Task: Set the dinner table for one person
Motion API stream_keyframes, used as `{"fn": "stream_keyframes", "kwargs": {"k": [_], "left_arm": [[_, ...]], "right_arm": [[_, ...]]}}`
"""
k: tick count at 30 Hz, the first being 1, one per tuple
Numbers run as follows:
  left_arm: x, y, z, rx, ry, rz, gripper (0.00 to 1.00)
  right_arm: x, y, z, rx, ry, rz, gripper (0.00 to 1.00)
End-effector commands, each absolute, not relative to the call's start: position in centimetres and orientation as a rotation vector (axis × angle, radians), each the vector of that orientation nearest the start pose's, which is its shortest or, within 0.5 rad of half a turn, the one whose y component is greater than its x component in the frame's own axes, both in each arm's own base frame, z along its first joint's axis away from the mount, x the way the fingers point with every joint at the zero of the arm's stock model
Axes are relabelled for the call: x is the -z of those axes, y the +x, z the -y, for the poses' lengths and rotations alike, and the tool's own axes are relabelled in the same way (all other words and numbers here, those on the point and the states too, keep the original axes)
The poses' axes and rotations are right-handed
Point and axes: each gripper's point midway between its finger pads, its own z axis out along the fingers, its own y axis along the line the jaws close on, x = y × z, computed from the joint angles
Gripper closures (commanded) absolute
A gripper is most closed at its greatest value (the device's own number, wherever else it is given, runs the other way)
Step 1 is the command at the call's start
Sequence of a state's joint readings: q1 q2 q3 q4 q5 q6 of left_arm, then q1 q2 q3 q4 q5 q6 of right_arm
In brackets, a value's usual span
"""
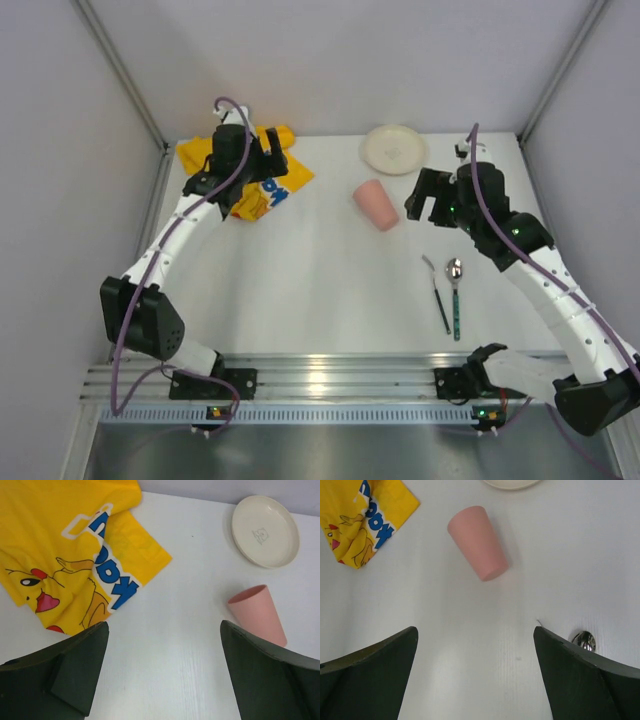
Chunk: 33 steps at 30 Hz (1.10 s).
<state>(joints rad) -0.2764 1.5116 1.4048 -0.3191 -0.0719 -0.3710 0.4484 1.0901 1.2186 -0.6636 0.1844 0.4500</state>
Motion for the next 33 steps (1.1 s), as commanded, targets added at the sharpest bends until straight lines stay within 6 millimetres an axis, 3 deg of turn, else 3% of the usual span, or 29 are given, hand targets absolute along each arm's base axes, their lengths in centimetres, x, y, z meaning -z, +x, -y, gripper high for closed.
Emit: {"fn": "stream_keyframes", "kwargs": {"k": [1,2,3,4,5,6,8,9,11,12,13,14,15,16,17,18,19,20,21,22,23,24,28,31,32,33], "left_arm": [[-32.7,42.0,11.6,0.176,-0.242,-1.902,0.02],[-32.0,41.8,11.1,0.208,-0.359,-1.874,0.01],[-26.9,40.3,9.8,0.165,-0.421,-1.926,0.01],[-25.2,40.3,9.5,0.212,-0.451,-1.925,0.01],[-24.4,39.9,13.3,0.523,-0.346,-1.984,0.01],[-21.9,40.1,12.5,0.578,-0.405,-2.076,0.01],[-19.7,38.6,13.6,0.606,-0.402,-2.256,0.01],[-18.2,37.6,13.9,0.513,-0.386,-2.344,0.01],[-17.4,37.1,13.7,0.409,-0.350,-2.347,0.01],[-17.0,36.9,13.7,0.420,-0.342,-2.336,0.01],[-16.8,36.9,14.0,0.441,-0.346,-2.331,0.01],[-16.8,36.8,14.7,0.488,-0.339,-2.332,0.01],[-16.3,36.7,15.7,0.548,-0.319,-2.358,0.01],[-16.3,36.9,16.3,0.574,-0.320,-2.365,0.02],[-16.1,37.0,16.8,0.597,-0.309,-2.378,0.02],[-15.9,37.5,17.4,0.607,-0.291,-2.393,0.04],[-15.6,37.3,17.6,0.603,-0.282,-2.420,0.05],[-15.5,37.4,17.9,0.608,-0.257,-2.428,0.05],[-15.3,37.5,18.3,0.617,-0.238,-2.439,0.06],[-15.1,37.5,18.8,0.642,-0.214,-2.447,0.06],[-14.9,37.5,19.0,0.650,-0.200,-2.450,0.06],[-14.5,37.8,19.1,0.644,-0.197,-2.459,0.06],[-14.2,40.4,17.4,0.477,-0.247,-2.430,0.05],[-14.6,43.6,14.8,0.273,-0.310,-2.379,0.05],[-14.8,44.9,14.0,0.202,-0.337,-2.366,0.05],[-14.8,45.7,13.6,0.181,-0.349,-2.359,0.06]], "right_arm": [[-28.9,29.7,-13.4,-0.398,0.114,-2.110,0.00],[-28.9,29.7,-13.4,-0.400,0.106,-2.103,0.00],[-28.6,29.7,-13.6,-0.403,0.096,-2.107,0.00],[-28.6,29.9,-13.7,-0.407,0.082,-2.101,0.00],[-28.7,30.0,-14.2,-0.428,0.062,-2.105,0.00],[-29.6,30.3,-14.6,-0.446,0.044,-2.090,0.00],[-29.5,31.0,-16.1,-0.491,-0.023,-2.116,0.00],[-30.8,31.6,-16.8,-0.514,-0.039,-2.097,0.00],[-29.0,33.0,-18.4,-0.533,-0.073,-2.190,0.00],[-30.6,34.1,-19.1,-0.549,-0.083,-2.171,0.00],[-27.9,35.3,-19.7,-0.515,-0.093,-2.277,0.00],[-27.4,36.1,-20.0,-0.495,-0.097,-2.309,0.00],[-29.0,37.4,-20.6,-0.495,-0.105,-2.284,0.00],[-25.9,38.4,-21.1,-0.450,-0.114,-2.388,0.00],[-25.4,39.2,-21.6,-0.448,-0.125,-2.411,0.00],[-26.8,40.4,-22.4,-0.467,-0.134,-2.382,0.00],[-23.8,41.3,-23.0,-0.447,-0.134,-2.471,0.00],[-23.4,41.9,-23.6,-0.462,-0.134,-2.488,0.00],[-24.8,42.9,-24.7,-0.496,-0.133,-2.454,0.00],[-22.2,43.5,-25.4,-0.478,-0.127,-2.523,0.00],[-23.1,44.3,-26.2,-0.499,-0.129,-2.493,0.00],[-21.3,44.5,-27.2,-0.496,-0.131,-2.533,0.00],[-20.4,44.2,-30.0,-0.541,-0.189,-2.534,0.00],[-19.2,41.7,-33.2,-0.627,-0.311,-2.554,0.00],[-17.0,39.6,-34.3,-0.668,-0.355,-2.616,0.00],[-17.4,39.2,-35.8,-0.759,-0.375,-2.579,0.00]]}}
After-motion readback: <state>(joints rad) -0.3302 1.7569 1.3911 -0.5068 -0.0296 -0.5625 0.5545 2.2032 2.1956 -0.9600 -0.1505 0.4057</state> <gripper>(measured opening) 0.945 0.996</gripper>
